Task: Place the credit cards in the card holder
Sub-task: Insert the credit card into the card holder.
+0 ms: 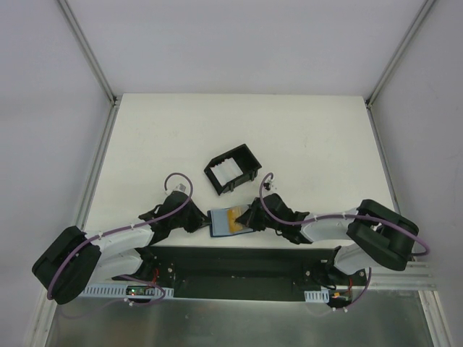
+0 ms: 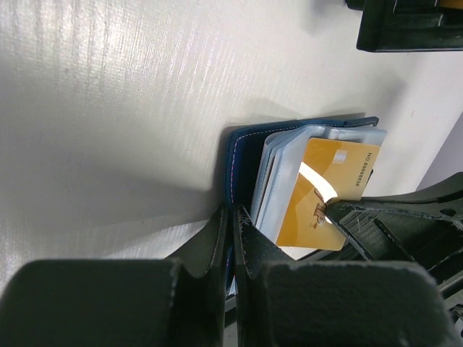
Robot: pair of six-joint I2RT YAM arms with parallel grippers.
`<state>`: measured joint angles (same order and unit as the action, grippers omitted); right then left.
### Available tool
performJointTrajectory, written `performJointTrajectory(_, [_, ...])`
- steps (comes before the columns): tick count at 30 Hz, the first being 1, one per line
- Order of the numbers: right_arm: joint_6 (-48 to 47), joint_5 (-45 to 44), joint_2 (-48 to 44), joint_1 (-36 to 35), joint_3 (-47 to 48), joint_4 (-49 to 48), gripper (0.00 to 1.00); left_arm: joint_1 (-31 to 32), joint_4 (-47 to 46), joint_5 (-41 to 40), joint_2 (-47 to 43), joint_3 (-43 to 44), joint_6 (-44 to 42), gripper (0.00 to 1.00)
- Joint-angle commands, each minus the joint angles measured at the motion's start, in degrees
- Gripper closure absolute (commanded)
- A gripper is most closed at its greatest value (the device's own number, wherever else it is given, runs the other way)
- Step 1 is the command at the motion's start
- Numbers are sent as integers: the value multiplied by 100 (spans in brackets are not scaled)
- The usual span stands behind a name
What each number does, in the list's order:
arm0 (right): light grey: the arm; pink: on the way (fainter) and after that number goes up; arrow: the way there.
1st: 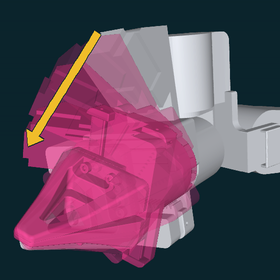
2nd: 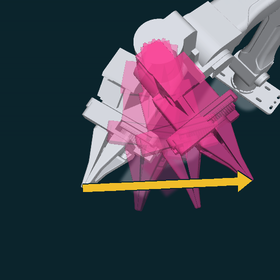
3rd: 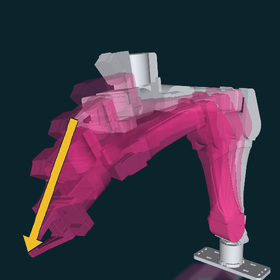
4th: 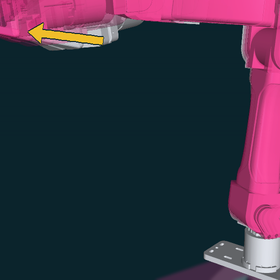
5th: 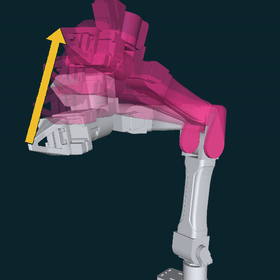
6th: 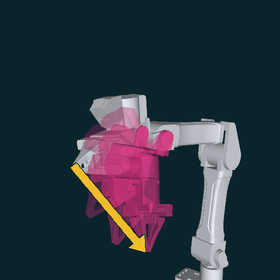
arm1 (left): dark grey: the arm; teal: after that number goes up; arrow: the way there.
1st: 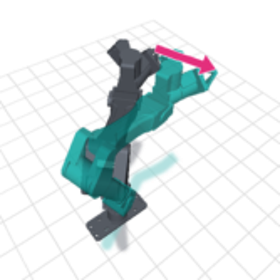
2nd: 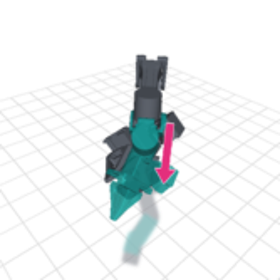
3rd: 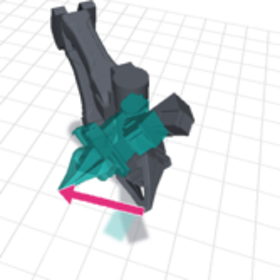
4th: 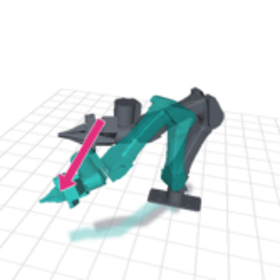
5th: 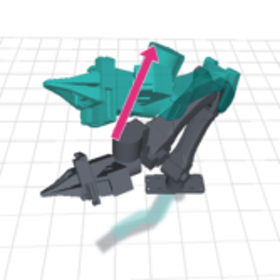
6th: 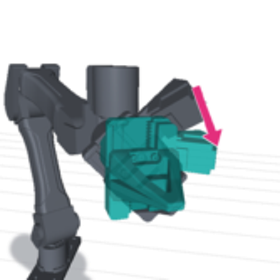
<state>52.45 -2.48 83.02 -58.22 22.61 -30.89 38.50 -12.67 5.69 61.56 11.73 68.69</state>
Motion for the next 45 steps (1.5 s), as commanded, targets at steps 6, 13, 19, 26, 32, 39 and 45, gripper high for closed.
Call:
performJointTrajectory(6, [-68, 387, 328, -32, 253, 242, 100, -62, 317, -314, 128, -4, -48, 100])
performJointTrajectory(13, [99, 661, 548, 3, 253, -30, 99, -62, 317, -306, 172, 23, -57, 100])
performJointTrajectory(19, [134, 284, 74, 12, 86, 398, 99, -71, 335, -376, 41, -39, -40, 100])
performJointTrajectory(26, [64, -218, -102, -41, 15, 778, 100, -97, 353, -376, 5, -48, -39, 100])
performJointTrajectory(32, [11, 187, 337, -32, 244, 418, 100, -97, 353, -358, 31, -12, -75, 100])
performJointTrajectory(39, [134, 626, 451, -6, 279, 304, 100, -106, 344, -376, 31, -4, -101, 100])
performJointTrajectory(45, [161, 793, 671, 12, 340, 92, 100, -106, 344, -359, 23, 14, -110, 100])
